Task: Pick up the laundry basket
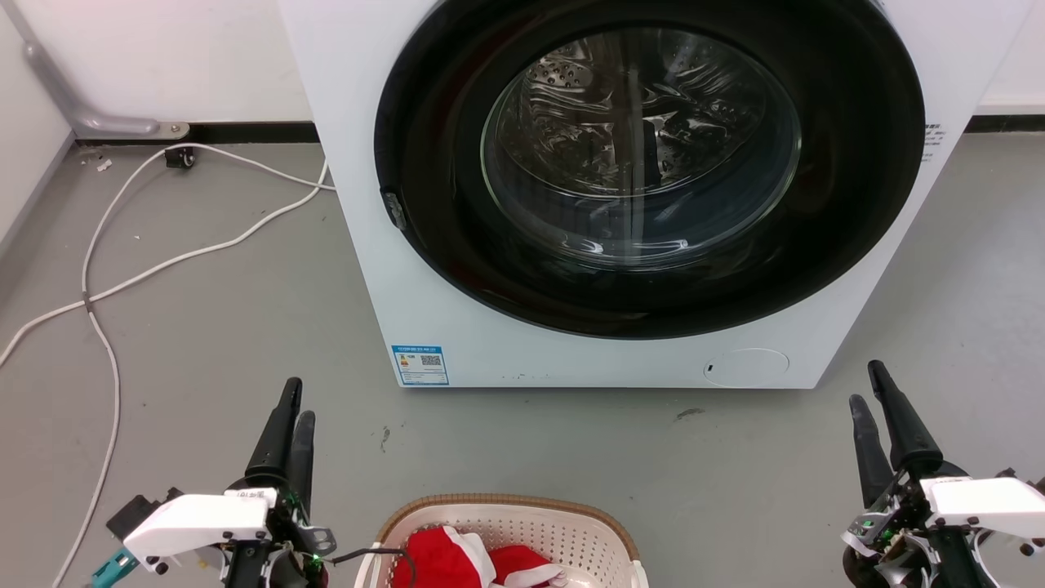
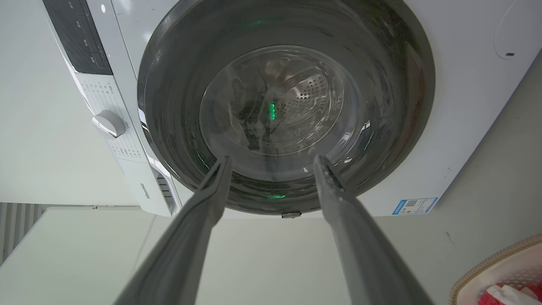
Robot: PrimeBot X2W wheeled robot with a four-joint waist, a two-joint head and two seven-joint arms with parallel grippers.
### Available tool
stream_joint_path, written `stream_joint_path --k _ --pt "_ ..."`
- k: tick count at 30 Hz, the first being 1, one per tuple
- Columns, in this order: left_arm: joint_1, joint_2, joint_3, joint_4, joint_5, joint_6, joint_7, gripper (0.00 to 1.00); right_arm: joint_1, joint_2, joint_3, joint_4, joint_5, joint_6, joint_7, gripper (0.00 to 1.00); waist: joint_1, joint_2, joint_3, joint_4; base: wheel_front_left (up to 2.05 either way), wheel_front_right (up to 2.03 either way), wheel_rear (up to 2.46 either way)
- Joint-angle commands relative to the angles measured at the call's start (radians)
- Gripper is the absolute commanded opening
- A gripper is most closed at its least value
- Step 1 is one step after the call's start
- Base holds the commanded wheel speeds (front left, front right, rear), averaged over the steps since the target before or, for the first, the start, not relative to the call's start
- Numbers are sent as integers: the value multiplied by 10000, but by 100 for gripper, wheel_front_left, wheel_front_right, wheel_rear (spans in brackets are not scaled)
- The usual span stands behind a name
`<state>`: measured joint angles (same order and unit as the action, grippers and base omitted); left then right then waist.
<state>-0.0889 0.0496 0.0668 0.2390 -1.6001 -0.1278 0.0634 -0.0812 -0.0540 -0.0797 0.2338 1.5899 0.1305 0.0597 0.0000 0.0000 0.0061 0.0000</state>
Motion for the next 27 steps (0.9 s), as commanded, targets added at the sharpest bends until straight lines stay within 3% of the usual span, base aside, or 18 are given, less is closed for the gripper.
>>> stream_joint_path --k 1,13,27 --pt "-354 59 -100 -270 199 -16 -134 100 -229 -7 42 -254 -156 1 -124 100 0 0 5 2 0 0 0" --pt "-441 53 -73 -774 2579 -19 -632 100 -142 -1 -18 -780 -2194 1 -603 100 0 0 27 -19 0 0 0" --pt "-396 28 -57 -1278 5817 -24 -1165 100 62 7 -143 -1598 -5563 1 -1139 100 0 0 -14 -36 0 0 0"
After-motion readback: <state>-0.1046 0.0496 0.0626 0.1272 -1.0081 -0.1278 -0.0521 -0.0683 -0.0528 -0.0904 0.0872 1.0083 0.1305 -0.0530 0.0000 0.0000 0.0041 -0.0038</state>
